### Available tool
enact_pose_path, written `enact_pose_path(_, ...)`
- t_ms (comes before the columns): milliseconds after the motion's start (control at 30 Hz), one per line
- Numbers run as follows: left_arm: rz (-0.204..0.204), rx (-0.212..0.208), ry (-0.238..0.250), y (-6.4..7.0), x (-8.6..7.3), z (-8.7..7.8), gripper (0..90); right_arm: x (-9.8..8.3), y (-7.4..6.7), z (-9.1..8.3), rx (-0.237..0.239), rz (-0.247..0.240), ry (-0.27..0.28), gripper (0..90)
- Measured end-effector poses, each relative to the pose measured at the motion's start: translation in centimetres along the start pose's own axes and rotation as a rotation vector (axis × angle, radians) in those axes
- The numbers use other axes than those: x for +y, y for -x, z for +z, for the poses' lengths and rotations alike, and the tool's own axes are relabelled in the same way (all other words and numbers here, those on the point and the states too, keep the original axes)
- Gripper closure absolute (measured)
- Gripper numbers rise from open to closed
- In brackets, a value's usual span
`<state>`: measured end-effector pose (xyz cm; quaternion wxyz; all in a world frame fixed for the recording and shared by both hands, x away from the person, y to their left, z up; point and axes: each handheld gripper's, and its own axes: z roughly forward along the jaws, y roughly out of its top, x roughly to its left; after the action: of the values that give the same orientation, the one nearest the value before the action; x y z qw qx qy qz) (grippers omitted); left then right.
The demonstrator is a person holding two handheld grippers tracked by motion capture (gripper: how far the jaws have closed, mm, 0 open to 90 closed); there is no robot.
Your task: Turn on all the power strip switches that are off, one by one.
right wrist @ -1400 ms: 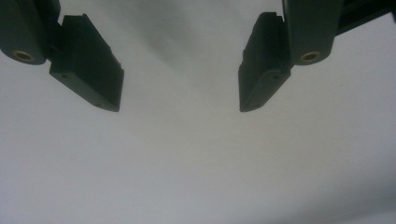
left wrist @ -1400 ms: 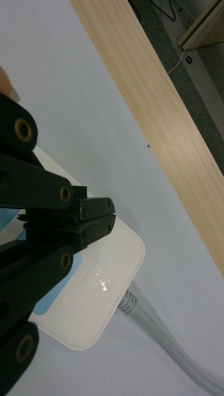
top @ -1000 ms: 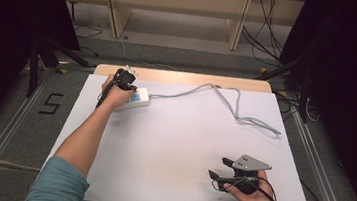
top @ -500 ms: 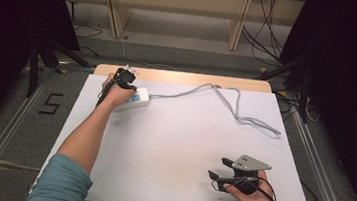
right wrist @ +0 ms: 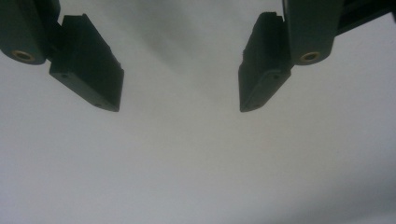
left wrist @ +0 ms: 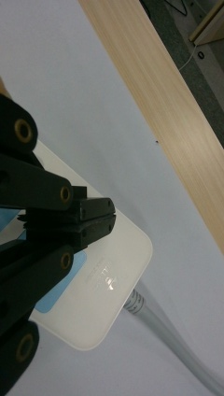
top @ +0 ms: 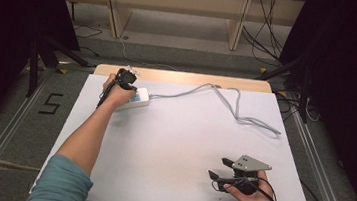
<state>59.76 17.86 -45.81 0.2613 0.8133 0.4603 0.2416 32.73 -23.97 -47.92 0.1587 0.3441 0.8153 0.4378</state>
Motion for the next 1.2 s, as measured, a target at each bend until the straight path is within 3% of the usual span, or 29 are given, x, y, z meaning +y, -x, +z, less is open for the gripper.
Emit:
enact_pose_path(100,-0.025,-0.013,0.002,-0.3,-0.1,-0.2,89.6,0.0,0.0,0.0,0.000,0.001,-0.003,32.1)
enact_pose_path(233,-0.040,0.011,0.026,-0.7,-0.2,-0.7,86.1,-0.1,0.1,0.0,0.001,0.001,-0.005,32.1)
enact_pose_path(700,-0.054,0.003,0.060,-2.1,-0.3,-3.0,81.3,0.0,0.0,0.1,0.002,-0.004,-0.010,32.1)
enact_pose_path(833,-0.064,-0.003,0.054,-2.6,-0.6,-3.4,77.0,0.0,0.0,0.2,0.003,-0.001,-0.011,32.1)
enact_pose_path(967,-0.070,-0.009,0.044,-3.0,-0.8,-3.8,66.9,0.0,0.0,0.2,0.004,-0.001,-0.013,32.1)
enact_pose_path(1200,-0.121,-0.026,0.063,-4.0,-1.0,-4.8,55.2,0.0,-0.1,0.2,0.003,-0.002,-0.013,32.1)
